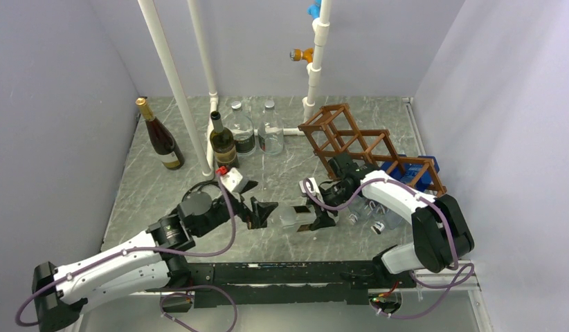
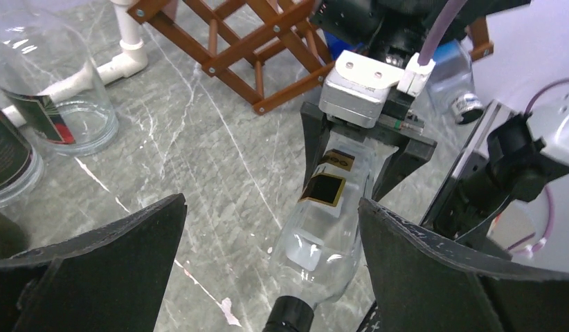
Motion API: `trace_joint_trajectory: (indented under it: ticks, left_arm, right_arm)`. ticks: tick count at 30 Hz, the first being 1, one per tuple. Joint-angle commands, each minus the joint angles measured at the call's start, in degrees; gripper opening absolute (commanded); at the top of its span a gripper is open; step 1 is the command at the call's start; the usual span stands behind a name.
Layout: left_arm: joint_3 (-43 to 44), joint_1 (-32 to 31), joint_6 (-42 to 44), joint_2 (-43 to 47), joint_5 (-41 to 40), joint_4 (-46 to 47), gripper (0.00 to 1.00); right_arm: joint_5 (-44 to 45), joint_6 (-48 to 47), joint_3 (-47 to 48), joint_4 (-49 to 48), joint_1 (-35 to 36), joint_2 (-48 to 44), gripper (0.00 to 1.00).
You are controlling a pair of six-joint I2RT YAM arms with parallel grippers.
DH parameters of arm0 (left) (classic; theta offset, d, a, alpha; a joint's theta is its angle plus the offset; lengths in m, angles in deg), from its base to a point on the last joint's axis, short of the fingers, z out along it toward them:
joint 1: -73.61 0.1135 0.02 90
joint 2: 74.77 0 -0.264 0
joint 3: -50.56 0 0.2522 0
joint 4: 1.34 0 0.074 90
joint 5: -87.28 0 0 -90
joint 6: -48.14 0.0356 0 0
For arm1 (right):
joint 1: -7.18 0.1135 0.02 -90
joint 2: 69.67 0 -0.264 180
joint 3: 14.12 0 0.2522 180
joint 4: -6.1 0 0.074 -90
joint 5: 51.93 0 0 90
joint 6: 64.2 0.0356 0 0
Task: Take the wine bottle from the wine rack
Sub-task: Pick up the wine bottle from the wine rack.
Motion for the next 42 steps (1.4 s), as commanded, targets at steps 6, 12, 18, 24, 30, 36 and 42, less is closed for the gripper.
trace_joint_trajectory:
  ticks: [6,12,18,24,30,36,42]
  left_arm:
    - [-2.55,0.38,-17.68,10.36,-10.61,-1.48,1.0]
    - [-3.43,0.38,-34.58,12.42,-19.06,-8.97,1.0]
    - [-6.94,0.38,-39.02,13.62,-18.71,-3.74,1.0]
    - [-10.17,0.37,-40.21,11.84,-17.71,2.29,1.0]
    - [-12.27,0.34,-38.13,7.15,-17.5,12.21,1.0]
    - [-11.96,0.38,-39.55,2.19,-22.41,18.04,0.97]
    - [-12.89,0.38,-41.76,-2.3,-23.48,26.33,0.87]
  right_arm:
    - [-10.74,5.19,3.73,-3.32,-1.84,-0.85,0.0]
    - [-15.04,10.9,3.43,-6.91,-3.92,-1.63,0.0]
    - [-16.63,16.39,2.41,-11.42,-5.22,-2.07,0.0]
    - [-17.66,21.58,1.5,-15.54,-6.05,-2.3,0.0]
    - [-18.12,23.81,1.05,-17.37,-6.15,-2.16,0.0]
    - [-18.93,24.07,0.92,-17.51,-6.29,-2.18,0.0]
    - [-18.98,23.97,0.83,-17.5,-6.28,-1.98,0.0]
